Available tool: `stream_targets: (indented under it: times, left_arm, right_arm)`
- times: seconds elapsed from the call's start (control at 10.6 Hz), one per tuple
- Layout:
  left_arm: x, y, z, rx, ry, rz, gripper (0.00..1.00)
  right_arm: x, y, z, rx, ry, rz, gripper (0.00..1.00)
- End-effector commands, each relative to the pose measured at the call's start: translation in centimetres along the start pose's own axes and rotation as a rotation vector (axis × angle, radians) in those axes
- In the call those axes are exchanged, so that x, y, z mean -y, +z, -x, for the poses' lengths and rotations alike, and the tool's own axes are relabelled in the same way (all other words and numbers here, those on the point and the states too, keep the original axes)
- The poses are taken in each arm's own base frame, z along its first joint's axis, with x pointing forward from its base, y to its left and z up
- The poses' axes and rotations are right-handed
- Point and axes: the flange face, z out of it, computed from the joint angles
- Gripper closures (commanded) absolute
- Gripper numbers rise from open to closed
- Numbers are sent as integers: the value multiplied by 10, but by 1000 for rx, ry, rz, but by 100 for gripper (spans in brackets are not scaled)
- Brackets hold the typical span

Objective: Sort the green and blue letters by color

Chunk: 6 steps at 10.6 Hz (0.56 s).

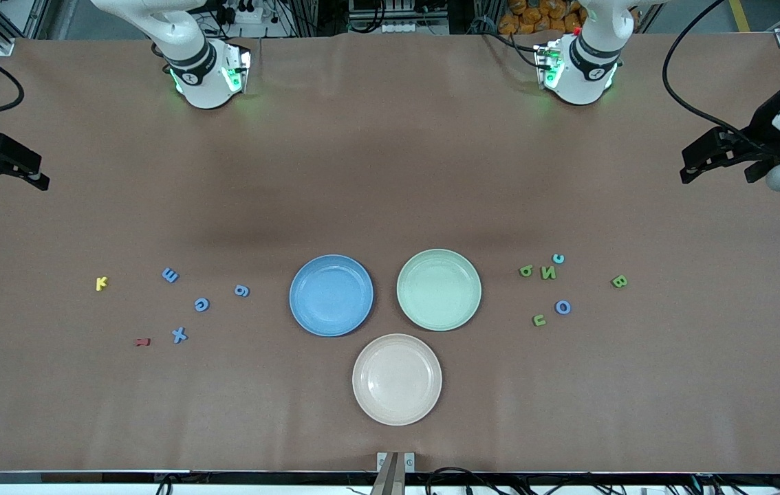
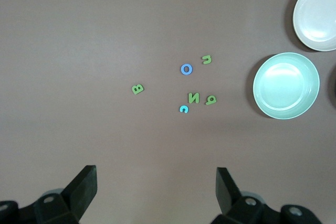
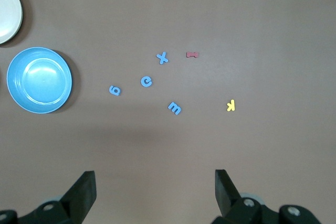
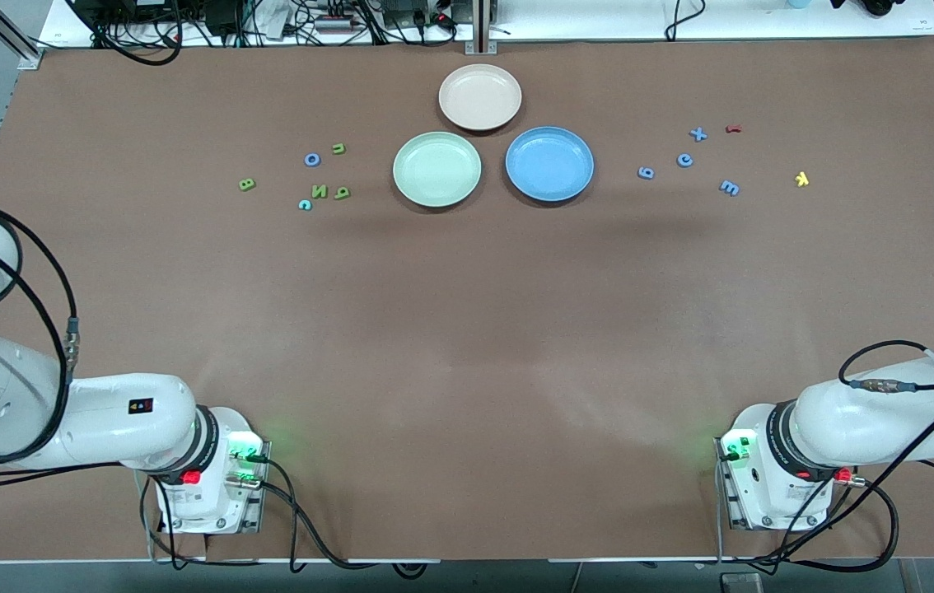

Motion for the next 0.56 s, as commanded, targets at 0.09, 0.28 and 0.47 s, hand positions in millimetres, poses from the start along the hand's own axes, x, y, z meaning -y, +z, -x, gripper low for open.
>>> stream_targets:
  times: [0.09, 0.28, 0.47]
  left_arm:
    - [2, -5, 4, 8, 14, 10, 0]
    - [9, 9, -3, 32, 14, 11, 0]
    - [19, 51, -20, 84, 1, 11, 0]
  right_arm:
    - [-12, -10, -1, -39, 17, 18, 0]
    - [-11, -10, -1, -42, 17, 12, 0]
    - [-10, -10, -2, -42, 14, 12, 0]
